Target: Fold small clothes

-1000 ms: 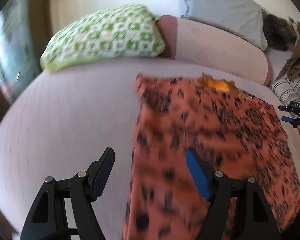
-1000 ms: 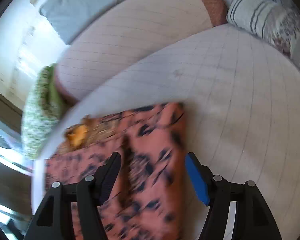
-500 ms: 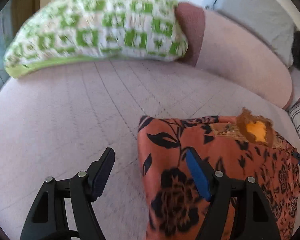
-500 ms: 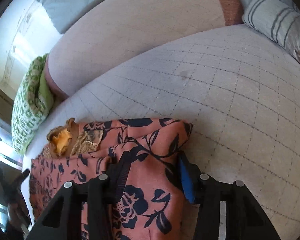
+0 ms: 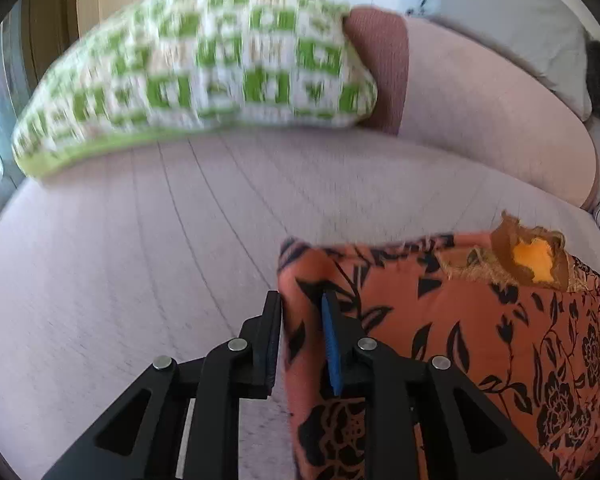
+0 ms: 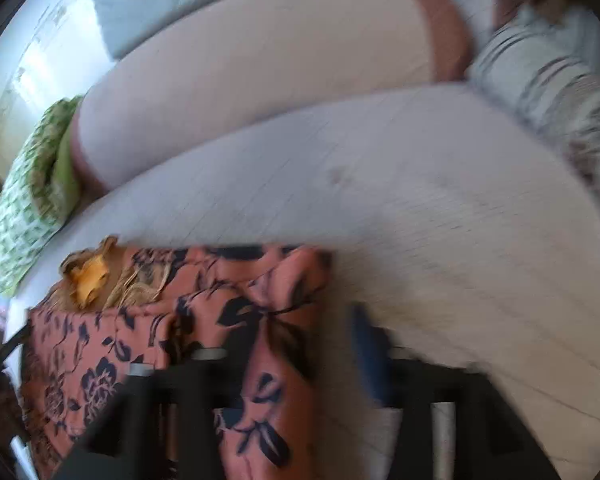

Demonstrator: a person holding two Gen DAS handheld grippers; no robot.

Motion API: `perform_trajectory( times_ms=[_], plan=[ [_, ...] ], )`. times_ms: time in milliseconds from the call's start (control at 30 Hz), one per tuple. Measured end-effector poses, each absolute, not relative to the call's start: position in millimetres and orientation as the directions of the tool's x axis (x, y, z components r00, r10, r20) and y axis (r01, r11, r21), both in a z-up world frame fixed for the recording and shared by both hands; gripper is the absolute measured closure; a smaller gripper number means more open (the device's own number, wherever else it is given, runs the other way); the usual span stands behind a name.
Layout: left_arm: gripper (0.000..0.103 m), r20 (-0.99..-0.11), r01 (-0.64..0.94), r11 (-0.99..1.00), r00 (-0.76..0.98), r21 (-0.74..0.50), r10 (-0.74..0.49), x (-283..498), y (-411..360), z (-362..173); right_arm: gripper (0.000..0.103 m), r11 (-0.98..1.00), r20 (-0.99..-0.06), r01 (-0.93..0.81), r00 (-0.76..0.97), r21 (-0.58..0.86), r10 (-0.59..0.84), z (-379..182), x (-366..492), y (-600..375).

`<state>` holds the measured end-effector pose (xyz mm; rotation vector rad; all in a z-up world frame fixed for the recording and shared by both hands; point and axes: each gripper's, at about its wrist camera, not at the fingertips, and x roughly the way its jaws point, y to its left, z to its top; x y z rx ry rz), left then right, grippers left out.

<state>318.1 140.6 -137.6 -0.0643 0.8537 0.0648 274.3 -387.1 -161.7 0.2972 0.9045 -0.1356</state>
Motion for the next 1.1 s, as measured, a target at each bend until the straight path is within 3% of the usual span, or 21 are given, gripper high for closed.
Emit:
perform_trajectory(
  times_ms=[133,267,333,367,400,433,467,500,533,600,667,800,867,967,1100],
  plan=[
    [0.072,-0.701,-0.048,0.997,0.714,-0.052,-0.002,297,139,-110,0.040,0.923,-0.692,0.211,0.717,0.322,0.078,-127,259,-398],
    [0.059,-0.676,0.031,0.993,0.730,-0.111,-0.098,275,129,-101,0.040,0.804,-0.627,0.051,0.656,0.592,0.420,-141,281,-393],
    [0.055,-0.691,0.061,0.993,0.714,-0.105,-0.117,273,118,-108,0.040,0.841,-0.720,0.149,0.605,0.521,0.339,-169,295,-403],
    [0.055,-0.706,0.066,0.994,0.700,-0.091,-0.111,276,112,-110,0.056,0.784,-0.714,0.232,0.610,0.575,0.344,-190,296,-424],
    [0.055,-0.715,0.072,0.994,0.690,-0.088,-0.113,273,110,-113,0.058,0.723,-0.667,0.253,0.649,0.643,0.366,-193,292,-437],
    [0.055,-0.714,0.076,0.992,0.690,-0.098,-0.123,267,109,-113,0.055,0.683,-0.628,0.260,0.687,0.683,0.366,-188,285,-443],
    [0.055,-0.711,0.077,0.991,0.691,-0.107,-0.130,260,109,-113,0.044,0.691,-0.613,0.237,0.701,0.682,0.365,-180,281,-441],
    [0.055,-0.711,0.079,0.990,0.690,-0.116,-0.138,257,109,-112,0.039,0.701,-0.597,0.196,0.701,0.686,0.389,-174,280,-436],
    [0.055,-0.711,0.078,0.988,0.688,-0.132,-0.149,250,109,-111,0.038,0.708,-0.591,0.160,0.690,0.688,0.418,-171,280,-428],
    [0.051,-0.711,0.067,0.984,0.684,-0.162,-0.164,243,111,-113,0.037,0.772,-0.681,0.172,0.611,0.612,0.404,-188,285,-419],
    [0.051,-0.725,0.058,0.985,0.669,-0.164,-0.160,231,111,-113,0.053,0.726,-0.667,0.226,0.628,0.649,0.401,-194,283,-430],
    [0.047,-0.718,0.052,0.984,0.677,-0.172,-0.161,193,115,-102,0.043,0.737,-0.585,0.120,0.697,0.665,0.415,-145,253,-409],
    [0.046,-0.712,0.038,0.981,0.682,-0.193,-0.166,171,117,-98,0.028,0.710,-0.560,0.101,0.696,0.697,0.450,-145,230,-401],
    [0.037,-0.725,0.010,0.972,0.665,-0.234,-0.182,144,118,-98,0.031,0.731,-0.687,0.232,0.598,0.642,0.413,-196,222,-400],
    [0.035,-0.747,-0.027,0.964,0.638,-0.264,-0.187,97,118,-97,0.032,0.686,-0.608,0.212,0.683,0.696,0.406,-157,199,-396]
  ],
)
